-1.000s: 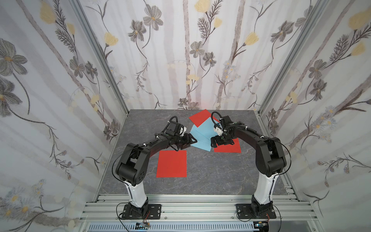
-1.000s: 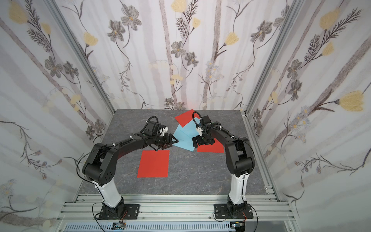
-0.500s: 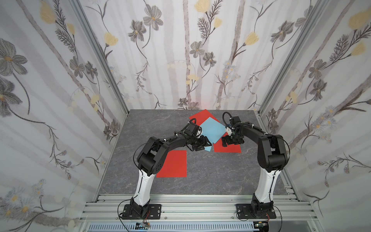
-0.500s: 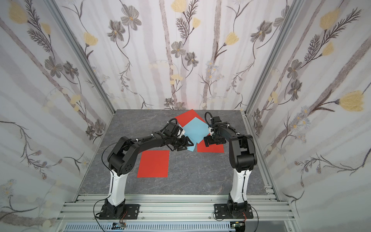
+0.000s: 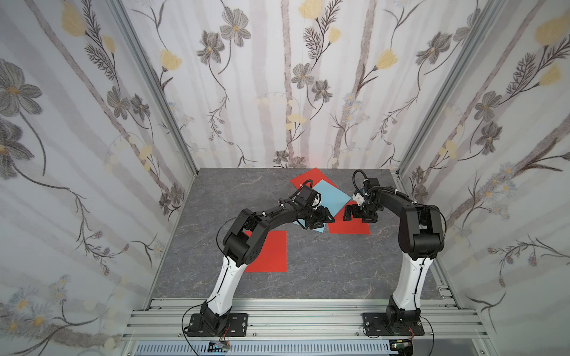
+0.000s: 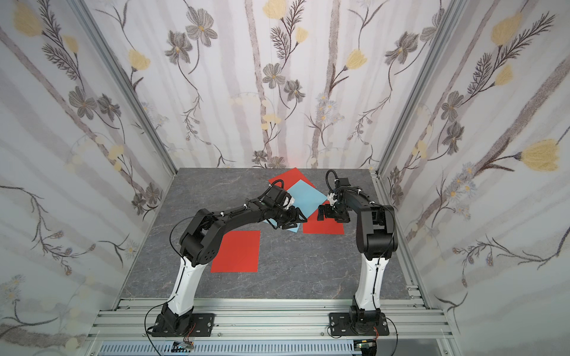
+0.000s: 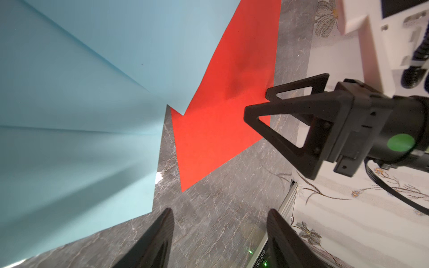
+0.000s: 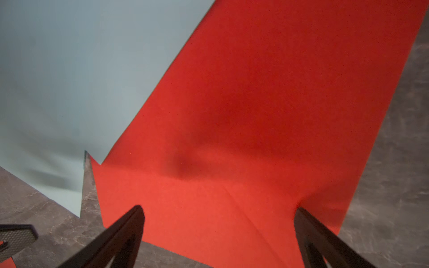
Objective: Sort the scattered colored papers by color
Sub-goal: Pick up the colored paper from the center of the board.
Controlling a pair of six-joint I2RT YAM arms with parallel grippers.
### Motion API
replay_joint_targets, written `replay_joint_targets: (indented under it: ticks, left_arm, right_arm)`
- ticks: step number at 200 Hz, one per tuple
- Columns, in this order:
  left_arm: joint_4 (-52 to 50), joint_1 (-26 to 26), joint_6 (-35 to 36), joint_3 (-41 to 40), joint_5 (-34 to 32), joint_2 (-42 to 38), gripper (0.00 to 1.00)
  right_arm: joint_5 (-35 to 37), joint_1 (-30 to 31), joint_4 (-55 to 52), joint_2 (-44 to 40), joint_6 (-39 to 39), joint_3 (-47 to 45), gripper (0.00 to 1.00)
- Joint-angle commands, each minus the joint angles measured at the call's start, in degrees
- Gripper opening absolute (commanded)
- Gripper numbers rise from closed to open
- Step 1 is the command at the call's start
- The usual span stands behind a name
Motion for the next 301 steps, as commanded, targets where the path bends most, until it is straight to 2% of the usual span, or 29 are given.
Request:
replay_joint_targets:
  ticks: [1, 41, 82, 150, 163, 205, 222, 258, 274, 301]
  left_arm:
    - [-0.7, -0.7, -0.7, 1.3, -0.5, 1.7, 0.65]
    - [-2.1, -1.8, -0.3, 3.8, -3.1, 4.7, 0.64]
    - [-8.7, -3.1, 0.0, 6.8, -9.9, 6.6, 0.64]
    - [0.9, -5.5, -9.2, 5.4, -11.7, 8.8, 0.65]
    - [6.2, -5.9, -11.6, 3.6, -11.7, 8.8, 0.65]
    - [39.1, -5.7, -27.5, -10.8, -12.5, 7.4, 0.65]
    - [49.1, -5.7, -31.0, -17.4, -15.0, 5.8, 0.65]
    - [66.3, -7.0, -37.2, -24.9, -21.0, 8.0, 0.62]
    - [67.6, -7.5, -36.6, -27.5, -23.5, 6.2, 0.63]
    - [67.1, -7.5, -34.9, -25.5, -22.9, 6.5, 0.62]
  right_arm:
    - [-2.8, -0.2, 0.2, 1.8, 0.8, -1.1, 1.0]
    - [-3.7, -0.2, 0.2, 2.0, 1.1, -1.6, 1.0]
    - [-4.2, -0.4, 0.3, 1.5, 1.3, -1.5, 1.0]
    - [-3.8, -0.4, 0.4, 0.8, 1.1, -2.2, 1.0]
    - [-3.9, -0.4, 0.5, 1.0, 1.4, -2.3, 1.0]
    - [-4.2, -0.3, 0.6, 1.2, 1.7, -2.7, 1.0]
    - [-4.1, -0.3, 0.6, 1.1, 1.5, -2.9, 1.0]
    - [-3.1, -0.3, 0.5, 0.6, 1.0, -3.9, 1.0]
    - [-3.2, -0.3, 0.6, 0.8, 1.0, -3.8, 1.0]
    - [-3.7, -0.2, 0.6, 1.1, 1.2, -3.9, 1.0]
